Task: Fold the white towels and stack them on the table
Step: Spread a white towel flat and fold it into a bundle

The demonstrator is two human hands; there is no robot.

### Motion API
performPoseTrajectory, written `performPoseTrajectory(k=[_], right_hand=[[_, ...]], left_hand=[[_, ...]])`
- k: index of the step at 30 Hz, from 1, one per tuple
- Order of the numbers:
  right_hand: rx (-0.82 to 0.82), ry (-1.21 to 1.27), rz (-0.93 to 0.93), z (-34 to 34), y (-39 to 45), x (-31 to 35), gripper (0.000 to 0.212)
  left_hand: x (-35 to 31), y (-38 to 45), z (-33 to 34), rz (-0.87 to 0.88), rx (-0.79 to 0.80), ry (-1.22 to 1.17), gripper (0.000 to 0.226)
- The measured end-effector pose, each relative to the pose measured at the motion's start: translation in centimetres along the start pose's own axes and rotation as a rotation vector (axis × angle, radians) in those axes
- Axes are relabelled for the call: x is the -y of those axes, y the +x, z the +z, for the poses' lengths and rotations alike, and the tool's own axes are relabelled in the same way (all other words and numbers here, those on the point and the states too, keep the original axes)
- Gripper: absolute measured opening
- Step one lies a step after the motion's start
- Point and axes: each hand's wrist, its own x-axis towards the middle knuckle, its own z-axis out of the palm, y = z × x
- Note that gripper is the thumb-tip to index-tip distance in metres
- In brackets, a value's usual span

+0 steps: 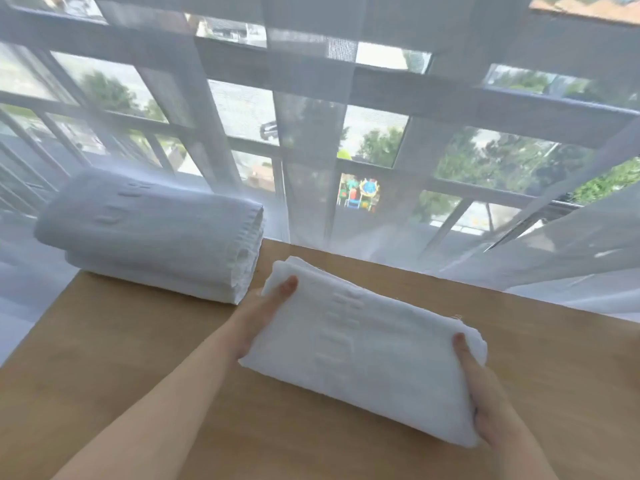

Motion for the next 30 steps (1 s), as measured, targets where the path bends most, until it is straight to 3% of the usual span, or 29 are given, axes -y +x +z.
performPoseTrajectory(k=[1,3,5,8,9,13,19,24,30], right_hand=[[0.011,0.0,-0.026,0.9,-1.1,0.1,0.031],[0.024,0.018,-0.062,3.1,-3.5,0.7,0.027],[0.034,0.027,-0.078,6.0,-6.1,1.7,0.042],[0.011,0.01,-0.105,11.2,-9.6,3.4,0.085],[0.016,0.002,-0.131,13.1,-10.5,4.1,0.089],[-0.013,-0.003,-0.238,21.6,-13.3,7.6,0.073],[-0.05,-0.072,-0.339,32.2,-14.0,14.1,0.084],[0.015,-0.023,-0.298,38.8,-11.1,18.4,0.078],[-0.045,-0.072,-0.175,41.5,-6.3,17.0,0.091]], left_hand=[[-0.1,-0.8,-1.3,0.022,-0.005,-0.008,0.07],[-0.4,-2.2,-4.7,0.047,0.001,-0.009,0.076],[-0.9,-3.6,-8.7,0.086,0.028,-0.014,0.075],[-2.3,-5.3,-15.3,0.146,0.008,-0.044,0.075],[-2.9,-5.7,-17.5,0.166,-0.012,-0.059,0.075],[-5.8,-5.8,-26.7,0.211,-0.124,-0.099,0.08],[-11.2,-3.3,-38.3,0.24,-0.271,-0.055,0.087],[-15.2,1.3,-43.1,0.202,-0.3,-0.042,0.106],[-14.5,5.9,-42.9,0.057,-0.246,0.09,0.095]])
